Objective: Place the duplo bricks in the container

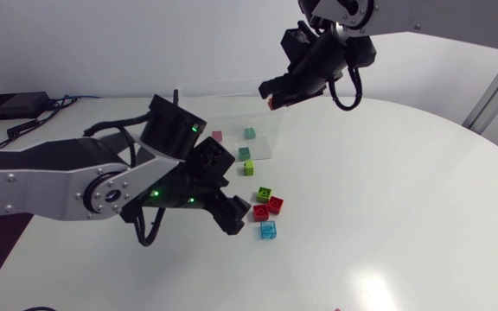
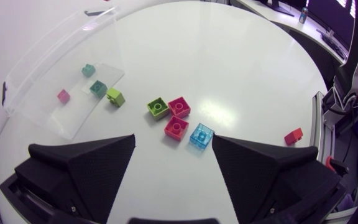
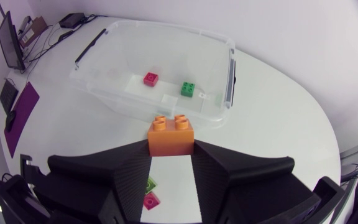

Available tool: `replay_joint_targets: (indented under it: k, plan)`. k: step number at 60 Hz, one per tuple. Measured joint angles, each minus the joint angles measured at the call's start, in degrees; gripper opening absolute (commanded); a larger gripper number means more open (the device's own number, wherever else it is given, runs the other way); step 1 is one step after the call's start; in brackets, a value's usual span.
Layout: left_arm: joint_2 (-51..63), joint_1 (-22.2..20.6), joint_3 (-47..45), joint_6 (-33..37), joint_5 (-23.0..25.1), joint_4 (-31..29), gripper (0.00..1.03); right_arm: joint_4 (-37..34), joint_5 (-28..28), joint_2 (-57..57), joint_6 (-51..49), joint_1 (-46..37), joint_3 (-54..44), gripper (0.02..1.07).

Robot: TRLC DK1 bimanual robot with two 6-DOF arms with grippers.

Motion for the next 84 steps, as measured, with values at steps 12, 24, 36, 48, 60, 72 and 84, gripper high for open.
replay_joint_targets:
  k: [12,24,36,48,60,72,84]
  plan:
    - [0.7,-0.66,-1.46,0.22,-0.02,0.87,0.85,-0.17,0.85,4.24,1.27,0.0,6.36,0.34]
    - [0.7,-1.01,-2.8,0.94,-0.02,1.14,0.85,-0.46,1.09,8.44,2.21,0.0,10.97,0.34]
    - [0.7,-1.44,-3.67,1.33,-0.02,1.31,0.86,-1.68,1.55,11.54,2.78,0.0,15.1,0.34]
    - [0.7,-1.51,-3.93,1.49,-0.02,1.62,0.86,-3.04,2.64,15.13,3.72,0.0,20.28,0.47]
    - [0.7,-1.75,-4.13,1.51,-0.04,1.75,0.86,-6.91,4.52,20.15,4.24,0.0,26.77,0.91]
    - [0.92,-2.27,-4.11,1.53,-0.02,1.79,0.86,-8.11,4.7,19.96,4.63,-0.68,26.32,0.97]
    - [4.63,-3.3,-2.03,1.51,-0.02,1.27,0.86,-4.92,4.28,6.14,4.37,-2.84,8.35,0.97]
